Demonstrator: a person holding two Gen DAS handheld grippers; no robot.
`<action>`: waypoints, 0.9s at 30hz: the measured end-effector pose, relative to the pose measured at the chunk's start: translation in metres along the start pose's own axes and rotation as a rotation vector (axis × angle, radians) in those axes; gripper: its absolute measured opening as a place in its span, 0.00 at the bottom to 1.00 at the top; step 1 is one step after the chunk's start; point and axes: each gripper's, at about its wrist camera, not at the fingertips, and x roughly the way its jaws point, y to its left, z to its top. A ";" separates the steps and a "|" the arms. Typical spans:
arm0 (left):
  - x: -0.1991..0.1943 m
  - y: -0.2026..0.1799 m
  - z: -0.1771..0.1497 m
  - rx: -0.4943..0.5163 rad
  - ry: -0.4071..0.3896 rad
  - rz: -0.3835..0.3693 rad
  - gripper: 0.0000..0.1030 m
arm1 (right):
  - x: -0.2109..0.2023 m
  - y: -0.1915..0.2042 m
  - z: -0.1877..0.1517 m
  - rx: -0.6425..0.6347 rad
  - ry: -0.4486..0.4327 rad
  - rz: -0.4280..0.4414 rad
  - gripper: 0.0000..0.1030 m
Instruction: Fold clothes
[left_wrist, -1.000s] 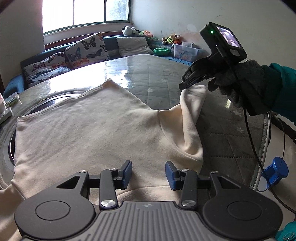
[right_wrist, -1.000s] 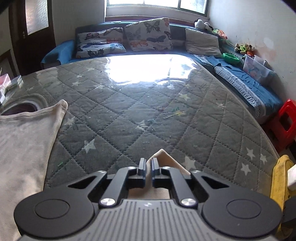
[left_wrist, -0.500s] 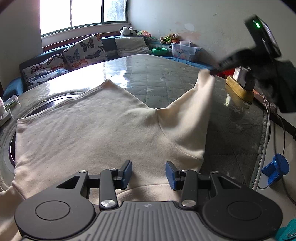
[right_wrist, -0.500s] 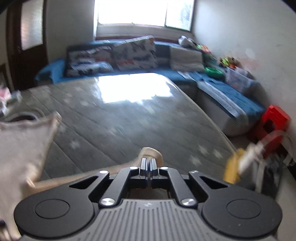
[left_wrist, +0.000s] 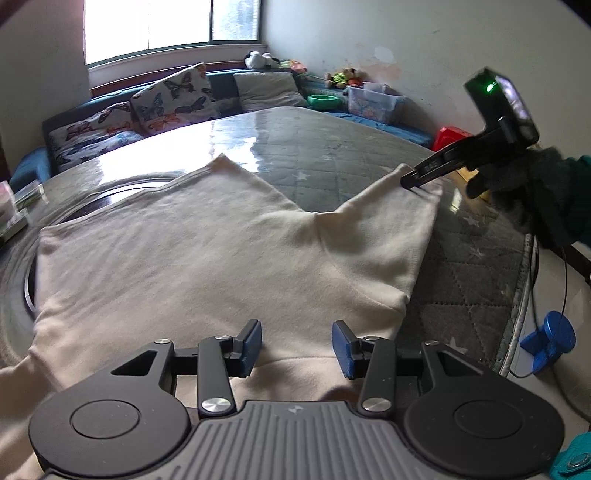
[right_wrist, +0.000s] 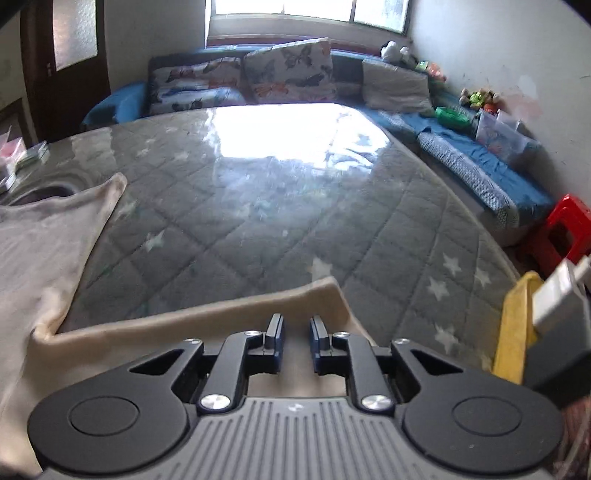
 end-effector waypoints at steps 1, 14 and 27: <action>-0.005 0.005 -0.001 -0.016 -0.008 0.013 0.44 | 0.002 0.000 0.003 0.010 0.000 -0.001 0.14; -0.081 0.117 -0.042 -0.280 -0.046 0.331 0.44 | -0.036 0.065 0.012 -0.169 -0.077 0.189 0.19; -0.096 0.189 -0.071 -0.492 -0.049 0.681 0.43 | -0.051 0.184 -0.025 -0.517 -0.048 0.388 0.19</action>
